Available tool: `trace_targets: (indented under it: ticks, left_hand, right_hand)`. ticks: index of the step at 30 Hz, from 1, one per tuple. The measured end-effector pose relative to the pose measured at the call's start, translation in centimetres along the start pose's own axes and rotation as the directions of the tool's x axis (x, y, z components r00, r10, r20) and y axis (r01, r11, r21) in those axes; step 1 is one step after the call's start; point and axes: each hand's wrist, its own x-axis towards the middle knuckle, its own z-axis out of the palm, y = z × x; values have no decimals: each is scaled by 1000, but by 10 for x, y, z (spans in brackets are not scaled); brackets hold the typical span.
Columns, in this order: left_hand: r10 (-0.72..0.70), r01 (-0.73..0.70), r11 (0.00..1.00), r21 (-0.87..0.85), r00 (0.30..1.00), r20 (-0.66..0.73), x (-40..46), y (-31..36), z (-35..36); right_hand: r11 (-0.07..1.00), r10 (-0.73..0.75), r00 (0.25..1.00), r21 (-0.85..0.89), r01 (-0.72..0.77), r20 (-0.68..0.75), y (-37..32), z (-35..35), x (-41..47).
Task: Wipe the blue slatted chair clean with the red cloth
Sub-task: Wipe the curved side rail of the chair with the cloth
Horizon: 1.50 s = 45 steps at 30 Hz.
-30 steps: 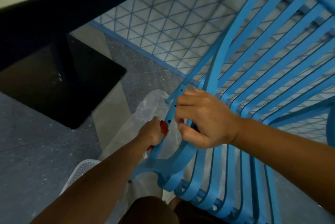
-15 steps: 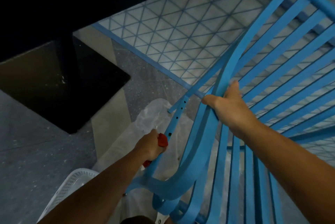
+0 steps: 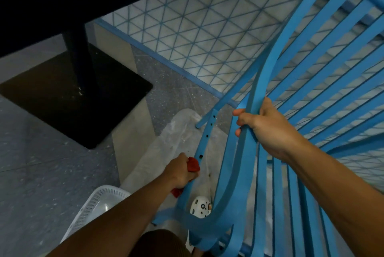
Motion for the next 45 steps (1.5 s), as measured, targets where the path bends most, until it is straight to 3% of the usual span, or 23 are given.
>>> trace_targets:
  ticks: [4, 8, 12, 20, 26, 33, 37, 45]
  left_hand:
    - [40, -38, 999, -29, 998, 51, -16, -2, 0]
    - [-21, 38, 994, -98, 985, 171, -31, -10, -21]
    - [-61, 53, 998, 38, 960, 274, -36, -30, -17]
    - [20, -23, 999, 37, 996, 88, -23, -10, 0]
    - [52, -55, 996, -66, 998, -34, 9, 25, -8]
    - [-12, 17, 992, -122, 999, 38, -2, 13, -10]
    - [-38, 42, 998, -47, 996, 77, -19, -13, 0]
    - [-19, 17, 996, -85, 999, -28, -11, -10, 8]
  right_hand:
    - [996, 14, 999, 87, -10, -38, 7, 5, -1]
    - [996, -18, 974, 81, 37, -226, 14, 16, 5]
    - [993, -50, 961, 85, 76, -273, 19, 17, 8]
    - [993, -60, 949, 82, 89, -310, 18, 20, 6]
    - [994, -56, 953, 76, 82, -298, 16, 20, 4]
    - [997, -59, 954, 39, 74, -294, 15, 19, 2]
    - [995, -58, 953, 59, 79, -297, 13, 20, 0]
    - [991, -58, 951, 99, 93, -305, 16, 21, 2]
